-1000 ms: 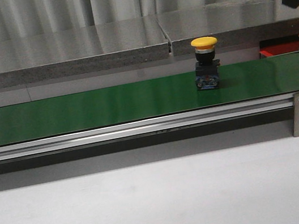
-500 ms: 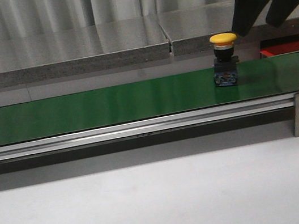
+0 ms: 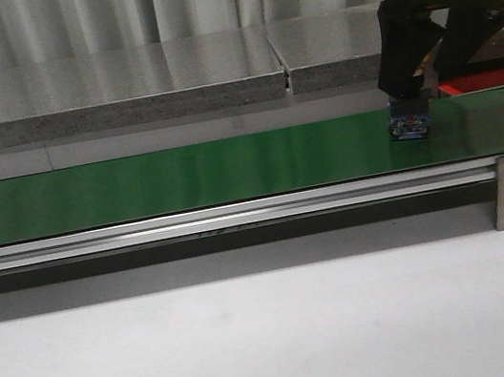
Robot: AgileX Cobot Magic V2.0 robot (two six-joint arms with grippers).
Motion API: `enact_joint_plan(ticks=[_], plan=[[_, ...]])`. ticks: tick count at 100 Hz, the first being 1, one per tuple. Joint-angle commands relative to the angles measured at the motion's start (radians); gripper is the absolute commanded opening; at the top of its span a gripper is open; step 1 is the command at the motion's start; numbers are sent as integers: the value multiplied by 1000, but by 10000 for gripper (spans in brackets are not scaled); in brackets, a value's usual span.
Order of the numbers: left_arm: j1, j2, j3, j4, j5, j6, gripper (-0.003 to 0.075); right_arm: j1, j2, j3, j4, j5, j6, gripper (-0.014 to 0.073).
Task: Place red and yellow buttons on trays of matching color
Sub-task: 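Lower the right gripper onto the yellow button on the belt and grasp, then lower the yellow button into the yellow tray and open the right gripper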
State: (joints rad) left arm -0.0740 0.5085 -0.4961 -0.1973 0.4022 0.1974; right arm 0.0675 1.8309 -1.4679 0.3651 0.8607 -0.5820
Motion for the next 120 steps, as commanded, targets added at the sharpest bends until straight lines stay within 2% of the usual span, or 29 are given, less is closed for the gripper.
enact_joint_plan(ticks=[1, 11, 35, 42, 64, 83, 100, 120], plan=[[-6, 1, -27, -15, -73, 0, -19, -1, -36, -23, 25, -44, -14, 633], [-6, 1, -27, -15, -73, 0, -19, -1, -23, -23, 21, -45, -14, 547], [-6, 1, -27, -15, -73, 0, -19, -1, -15, -23, 16, -46, -14, 184], [-6, 1, -27, -15, -73, 0, -19, -1, -15, -23, 10, -43, -14, 125], [-6, 1, -27, -15, -73, 0, -19, -21, -80, -23, -11, 30, 20, 118], [-6, 1, -27, -15, -73, 0, -19, -101, -209, -23, -105, 118, 190, 118], [-6, 1, -27, -15, -73, 0, -19, -224, -324, -22, -199, 156, 270, 118], [-6, 1, -27, -15, -73, 0, -19, -427, -385, -22, -210, 182, 354, 118]])
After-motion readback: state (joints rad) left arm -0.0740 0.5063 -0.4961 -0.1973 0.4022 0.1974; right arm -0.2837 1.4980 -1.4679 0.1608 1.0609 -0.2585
